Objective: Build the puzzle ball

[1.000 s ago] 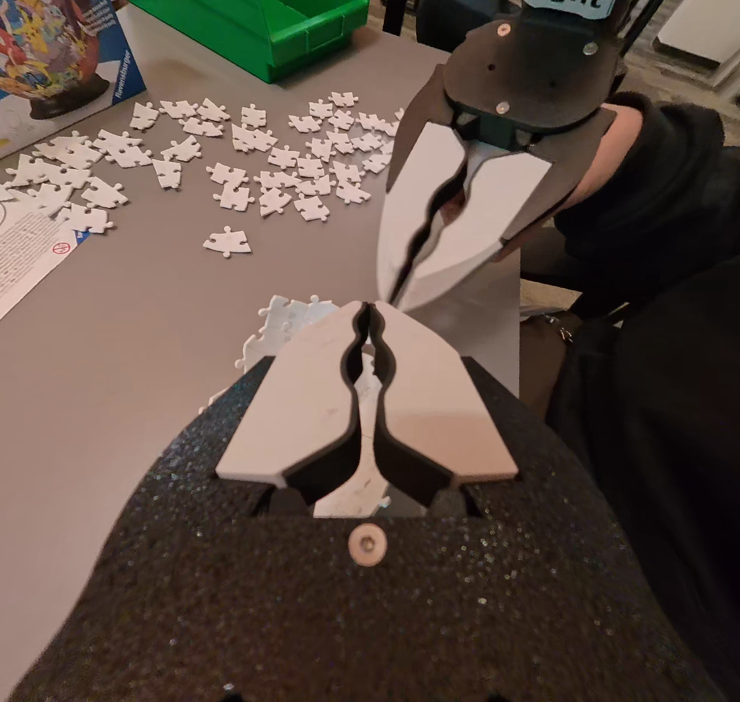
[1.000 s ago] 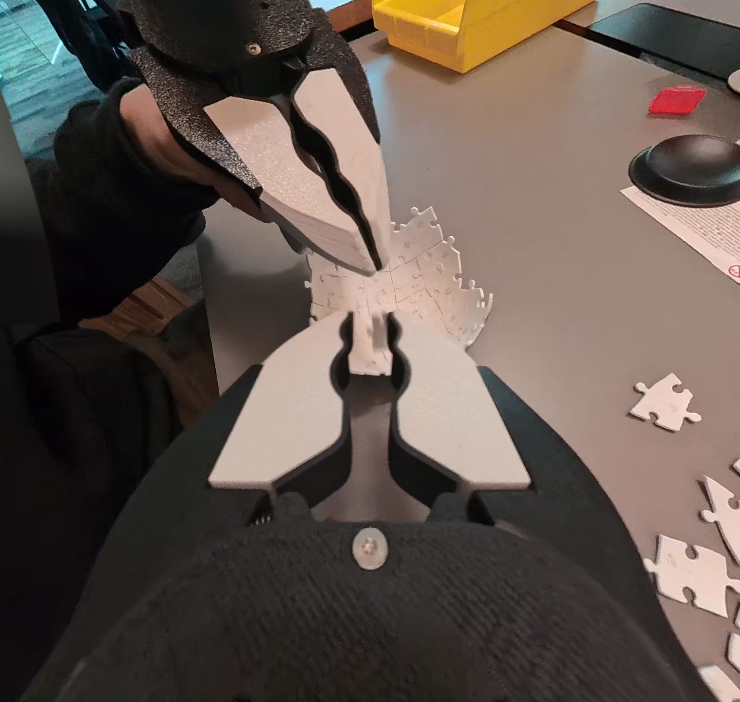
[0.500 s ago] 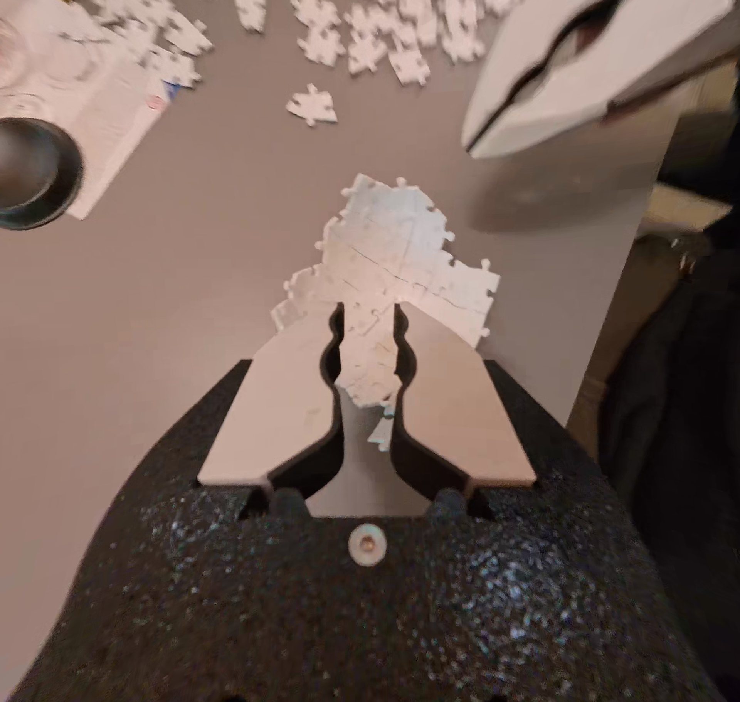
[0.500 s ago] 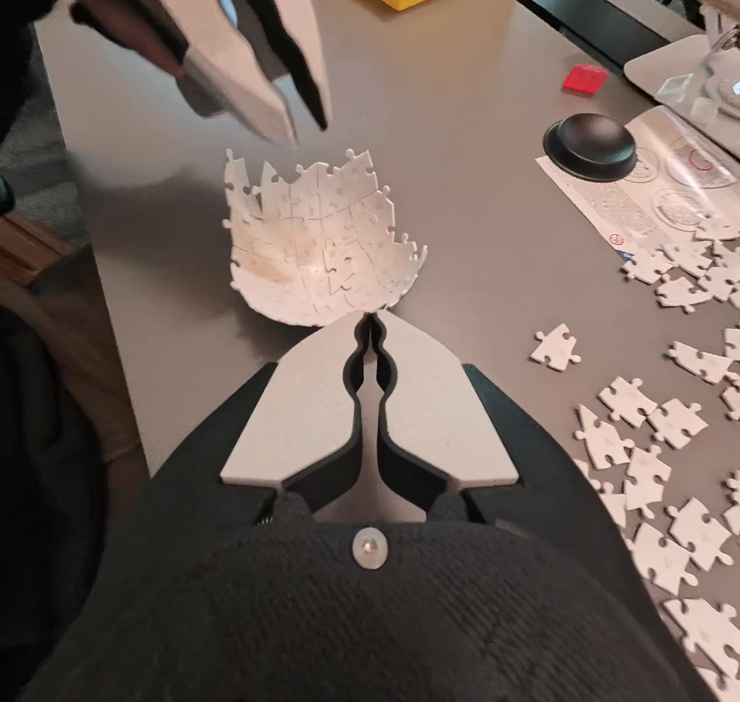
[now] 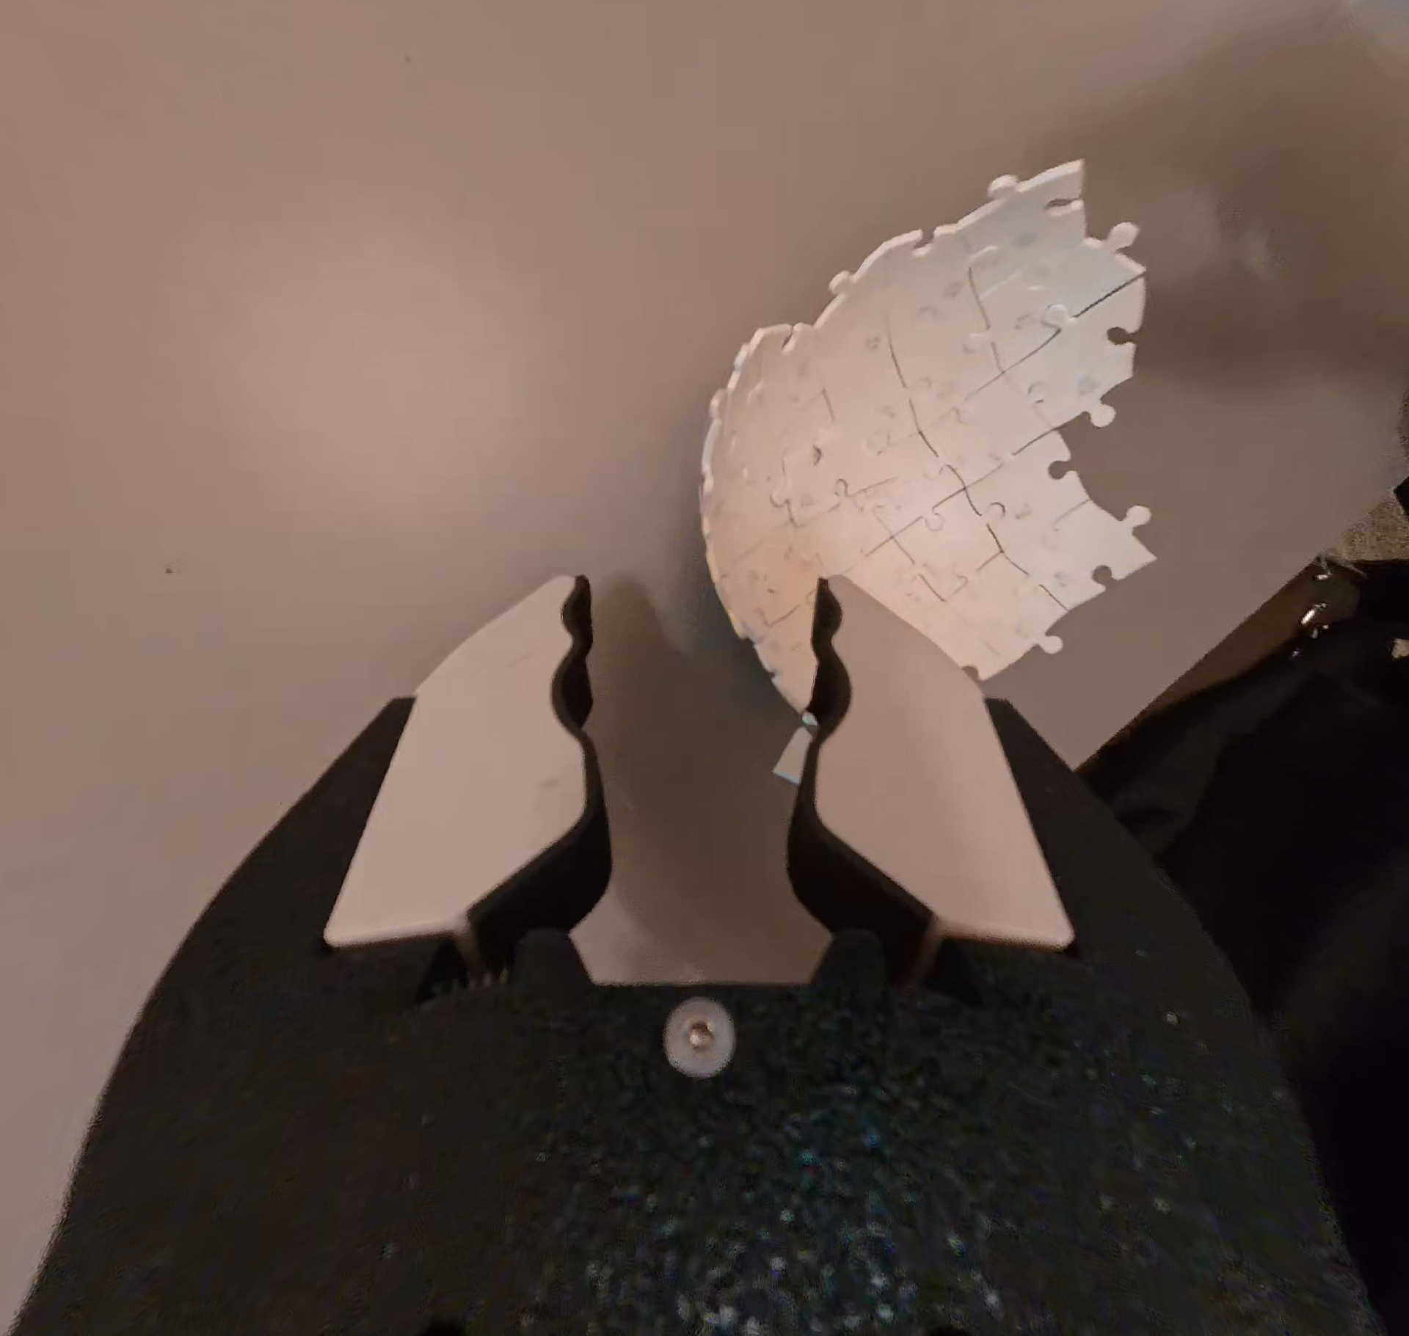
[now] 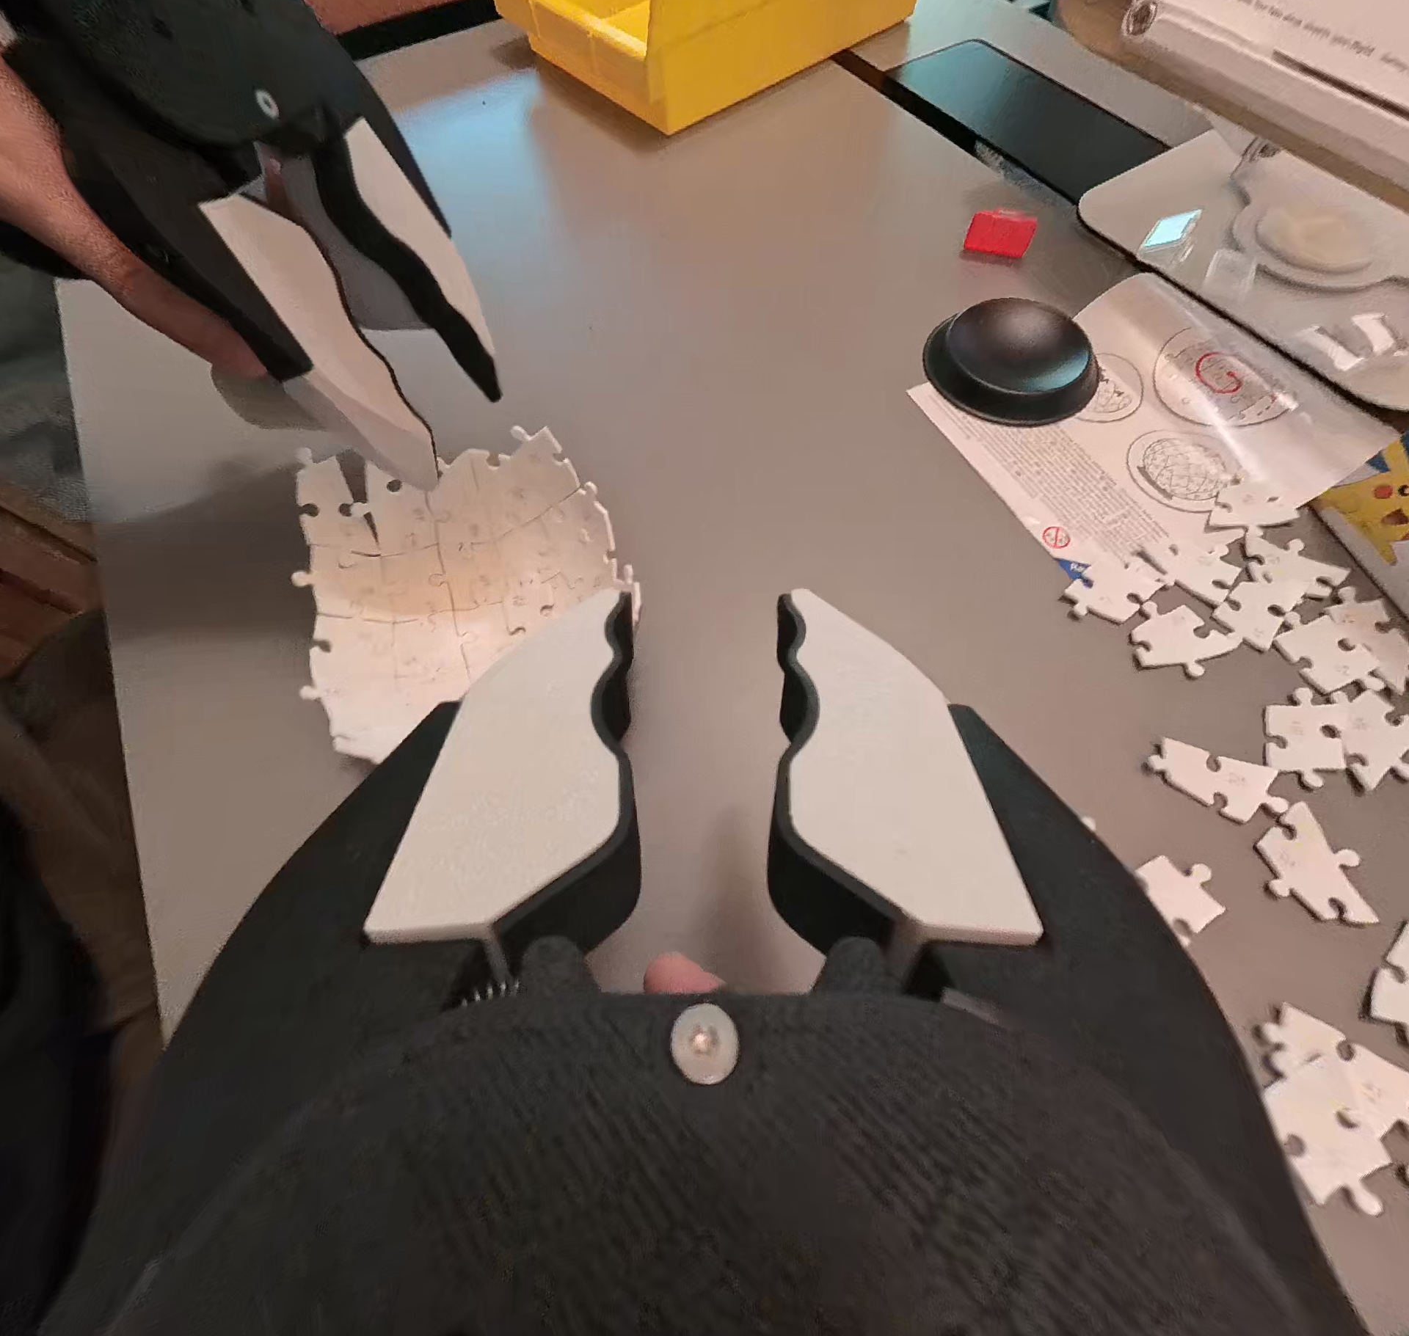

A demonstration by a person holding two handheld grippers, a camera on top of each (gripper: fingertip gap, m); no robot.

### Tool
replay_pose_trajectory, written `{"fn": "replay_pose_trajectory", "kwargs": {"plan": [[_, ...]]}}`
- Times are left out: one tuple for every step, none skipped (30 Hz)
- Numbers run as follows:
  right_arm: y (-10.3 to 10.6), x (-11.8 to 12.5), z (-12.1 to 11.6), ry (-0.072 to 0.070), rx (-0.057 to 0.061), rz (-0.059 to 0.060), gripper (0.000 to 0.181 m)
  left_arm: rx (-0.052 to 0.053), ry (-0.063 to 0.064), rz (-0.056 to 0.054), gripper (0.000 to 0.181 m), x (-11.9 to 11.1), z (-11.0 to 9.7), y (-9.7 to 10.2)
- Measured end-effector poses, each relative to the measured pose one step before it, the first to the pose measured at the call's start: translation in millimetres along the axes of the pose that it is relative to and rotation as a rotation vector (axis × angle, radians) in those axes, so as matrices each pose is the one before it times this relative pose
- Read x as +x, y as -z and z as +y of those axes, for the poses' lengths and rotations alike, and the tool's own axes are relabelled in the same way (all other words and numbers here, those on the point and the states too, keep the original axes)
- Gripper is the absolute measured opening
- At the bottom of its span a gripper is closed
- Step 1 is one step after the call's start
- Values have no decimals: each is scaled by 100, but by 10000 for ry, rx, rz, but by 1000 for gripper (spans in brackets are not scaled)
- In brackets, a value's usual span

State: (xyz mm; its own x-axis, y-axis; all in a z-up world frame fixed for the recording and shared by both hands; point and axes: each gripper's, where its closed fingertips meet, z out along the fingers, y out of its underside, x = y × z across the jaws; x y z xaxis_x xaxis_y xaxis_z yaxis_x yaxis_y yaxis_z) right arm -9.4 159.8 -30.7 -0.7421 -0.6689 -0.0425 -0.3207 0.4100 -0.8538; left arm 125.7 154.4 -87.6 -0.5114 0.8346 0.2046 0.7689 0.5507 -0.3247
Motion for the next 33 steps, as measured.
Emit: {"fn": "replay_pose_trajectory", "kwargs": {"plan": [[-193,100,-302,124,0,71,36,-211,37,91,55,-58,60,-266],[-188,28,-237,93,8,11,37,-216,70,157,54,21,-14,-304],[-155,-54,-165,-4,-14,-67,37,-316,162,191,53,51,63,-328],[-83,-21,-82,-95,-9,-41,37,-345,111,184,52,69,79,-329],[-5,62,-58,-116,18,31,37,-279,43,137,50,75,-12,-299],[46,24,-24,-42,44,16,37,-242,67,53,46,23,-54,-261],[113,-65,55,0,31,-19,37,-229,48,-47,45,-48,-40,-245],[146,-53,164,16,-18,-16,37,-216,-18,-92,44,-85,-15,-238],[181,48,215,35,-41,29,37,-249,-30,-6,40,57,73,-263],[195,211,252,19,-52,91,37,-262,-14,64,39,155,140,-292],[205,274,224,-50,-42,101,38,-207,-14,26,39,115,75,-278],[196,191,128,-106,11,44,38,-167,-4,12,37,54,53,-245],[173,24,35,-84,60,-59,38,-125,7,44,33,64,3,-209],[133,-18,-2,-35,61,-82,38,-47,19,88,33,78,-81,-174],[103,72,1,-13,36,-9,38,-27,50,152,32,111,-78,-142],[92,148,-22,-19,14,51,38,-78,76,164,29,61,32,-106],[49,82,-26,9,19,23,38,-95,85,104,27,-63,76,-73],[8,-43,11,29,7,-45,38,-70,71,68,25,-114,63,-59],[-25,-86,24,34,-2,-64,39,-62,30,134,20,-13,56,-69],[-75,-64,22,27,-6,-35,39,-77,-2,235,14,157,70,-66],[-125,-98,28,25,-18,-37,39,-70,-22,264,11,251,70,-65],[-128,-219,53,49,-44,-89,39,-25,-47,171,9,160,3,-32],[-141,-294,71,78,-69,-114,40,35,-38,28,8,13,-69,29],[-123,-262,45,119,-67,-85,40,87,-12,-54,5,-47,-154,79],[-103,-164,27,126,-49,-20,41,131,-16,-35,4,41,-237,118],[-106,-70,25,82,-43,26,41,133,-63,-21,4,114,-234,152],[-100,-73,64,45,-47,5,41,95,-98,-99,4,53,-204,159],[-110,-81,80,37,-48,-29,41,30,-102,-214,4,-98,-121,164],[-95,-36,102,29,-51,-7,42,5,-98,-293,4,-209,-91,171],[-95,24,90,18,-53,29,42,40,-79,-297,4,-225,-146,192],[-83,-15,50,21,-38,14,42,74,-54,-232,4,-182,-196,200],[-92,-39,2,22,-2,-5,42,71,-36,-162,4,-129,-199,164],[-117,-56,-33,17,35,-9,42,37,-27,-88,4,-94,-150,103]]}}
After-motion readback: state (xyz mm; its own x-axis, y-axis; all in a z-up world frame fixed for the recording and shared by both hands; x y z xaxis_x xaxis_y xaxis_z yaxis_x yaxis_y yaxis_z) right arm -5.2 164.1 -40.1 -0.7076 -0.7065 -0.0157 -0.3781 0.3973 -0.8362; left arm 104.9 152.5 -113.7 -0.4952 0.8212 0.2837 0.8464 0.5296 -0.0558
